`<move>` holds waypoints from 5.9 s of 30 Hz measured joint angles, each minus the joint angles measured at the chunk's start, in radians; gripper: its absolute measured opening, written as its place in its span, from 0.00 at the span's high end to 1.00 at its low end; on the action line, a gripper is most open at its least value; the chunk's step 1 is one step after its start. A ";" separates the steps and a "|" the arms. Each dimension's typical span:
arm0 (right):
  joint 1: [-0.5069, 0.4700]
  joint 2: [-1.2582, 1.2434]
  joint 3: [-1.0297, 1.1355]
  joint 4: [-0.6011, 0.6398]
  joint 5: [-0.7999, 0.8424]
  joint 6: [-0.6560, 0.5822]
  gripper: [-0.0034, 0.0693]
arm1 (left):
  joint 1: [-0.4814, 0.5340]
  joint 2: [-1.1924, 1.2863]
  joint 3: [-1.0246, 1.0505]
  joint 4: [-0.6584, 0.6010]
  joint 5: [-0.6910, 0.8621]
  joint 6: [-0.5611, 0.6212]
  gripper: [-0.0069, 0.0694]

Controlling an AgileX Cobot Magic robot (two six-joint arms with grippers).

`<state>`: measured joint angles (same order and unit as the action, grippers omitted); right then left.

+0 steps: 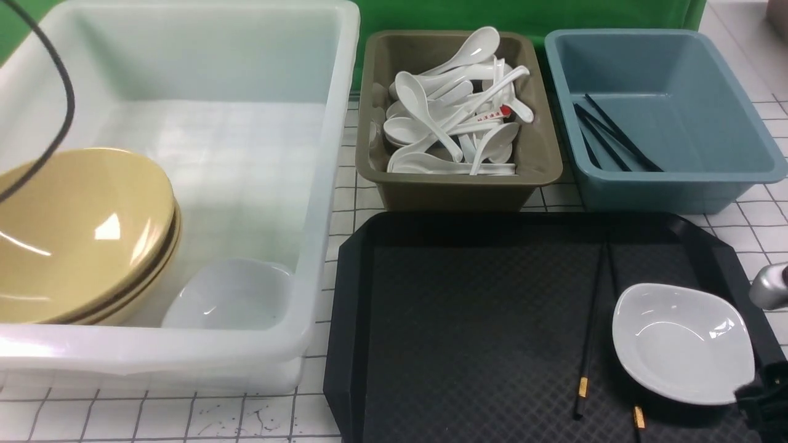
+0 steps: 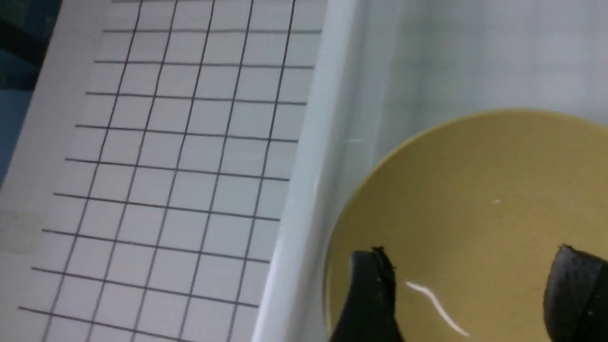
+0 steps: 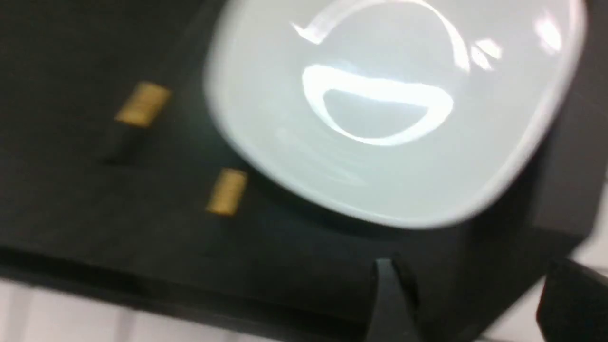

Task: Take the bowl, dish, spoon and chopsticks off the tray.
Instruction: Use the left arm to put the noodle bowl into the large storage box on the left, then use the right arm to grab the plate, then use the right arm to put the plate into the large storage box on the left, then use the right arm to grab a chopstick, then use the right arm to put a chopstick into the small storage box on the right

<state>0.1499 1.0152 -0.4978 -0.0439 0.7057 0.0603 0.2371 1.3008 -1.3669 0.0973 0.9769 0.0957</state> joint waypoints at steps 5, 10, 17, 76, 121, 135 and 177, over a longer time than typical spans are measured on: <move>0.000 0.085 -0.002 -0.059 0.009 0.071 0.38 | -0.160 -0.080 0.020 -0.328 0.064 0.128 0.84; 0.000 0.196 -0.005 -0.031 -0.080 0.091 0.40 | -0.347 -0.209 0.074 -0.561 0.046 0.329 0.92; 0.000 0.341 -0.008 0.093 -0.265 0.113 0.41 | -0.427 -0.361 0.189 -0.517 0.044 0.378 0.92; 0.671 0.761 -0.941 0.109 -0.490 -0.016 0.84 | -0.427 -0.730 0.574 -0.167 -0.095 0.027 0.92; 0.112 0.579 -0.292 -0.022 0.018 0.198 0.51 | -0.427 -0.735 0.847 -0.130 -0.420 -0.016 0.92; 0.102 0.563 -0.296 -0.050 0.105 0.199 0.51 | -0.427 -0.735 0.847 -0.134 -0.420 -0.016 0.92; 0.040 0.088 -0.301 0.161 -0.152 -0.129 0.84 | -0.427 -0.735 0.847 -0.151 -0.444 -0.016 0.92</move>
<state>0.1902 1.1035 -0.7985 0.1173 0.5536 -0.0689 -0.1898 0.5655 -0.5203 -0.0537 0.5325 0.0795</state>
